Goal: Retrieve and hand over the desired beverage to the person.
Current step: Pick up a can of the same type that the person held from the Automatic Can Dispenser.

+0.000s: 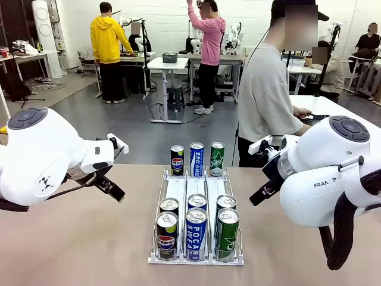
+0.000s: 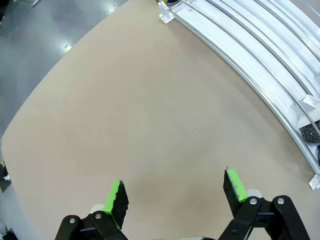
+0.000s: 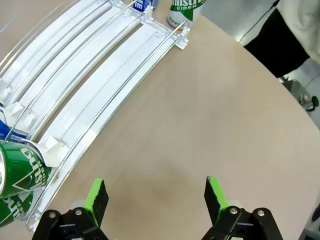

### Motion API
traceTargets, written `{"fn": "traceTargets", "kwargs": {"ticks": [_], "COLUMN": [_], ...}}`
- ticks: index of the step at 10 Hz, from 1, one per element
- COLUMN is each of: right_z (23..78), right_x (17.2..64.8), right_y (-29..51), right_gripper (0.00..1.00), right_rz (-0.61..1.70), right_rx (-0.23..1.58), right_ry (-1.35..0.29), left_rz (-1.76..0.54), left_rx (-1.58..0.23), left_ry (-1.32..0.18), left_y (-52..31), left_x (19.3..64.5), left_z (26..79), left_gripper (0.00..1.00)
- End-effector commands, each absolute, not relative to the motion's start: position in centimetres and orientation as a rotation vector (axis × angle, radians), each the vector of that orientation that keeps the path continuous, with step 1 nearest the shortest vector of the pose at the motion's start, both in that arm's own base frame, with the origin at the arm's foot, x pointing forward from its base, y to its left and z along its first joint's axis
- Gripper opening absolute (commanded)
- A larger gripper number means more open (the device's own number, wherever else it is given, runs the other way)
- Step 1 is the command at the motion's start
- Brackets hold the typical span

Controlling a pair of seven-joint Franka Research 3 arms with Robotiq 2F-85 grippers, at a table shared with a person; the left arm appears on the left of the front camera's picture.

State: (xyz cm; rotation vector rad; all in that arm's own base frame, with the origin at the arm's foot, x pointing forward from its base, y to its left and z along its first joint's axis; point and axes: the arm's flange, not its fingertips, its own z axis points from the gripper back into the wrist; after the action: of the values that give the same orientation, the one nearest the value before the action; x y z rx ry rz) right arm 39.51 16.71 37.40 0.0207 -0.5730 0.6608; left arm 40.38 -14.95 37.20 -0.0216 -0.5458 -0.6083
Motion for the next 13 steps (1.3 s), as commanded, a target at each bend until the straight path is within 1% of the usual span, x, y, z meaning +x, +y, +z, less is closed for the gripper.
{"fn": "traceTargets", "kwargs": {"ticks": [1, 13], "right_z": [37.4, 37.4], "right_x": [39.51, 39.51], "right_y": [16.71, 16.71], "right_gripper": [1.0, 1.0], "right_rz": [0.661, 0.661], "right_rx": [0.021, 0.021], "right_ry": [-0.573, -0.573], "left_rz": [-0.609, -0.609], "left_rx": [-0.021, -0.021], "left_ry": [-0.546, -0.546], "left_y": [-14.95, -14.95], "left_x": [40.38, 40.38], "left_z": [37.2, 37.2], "left_gripper": [1.0, 1.0]}}
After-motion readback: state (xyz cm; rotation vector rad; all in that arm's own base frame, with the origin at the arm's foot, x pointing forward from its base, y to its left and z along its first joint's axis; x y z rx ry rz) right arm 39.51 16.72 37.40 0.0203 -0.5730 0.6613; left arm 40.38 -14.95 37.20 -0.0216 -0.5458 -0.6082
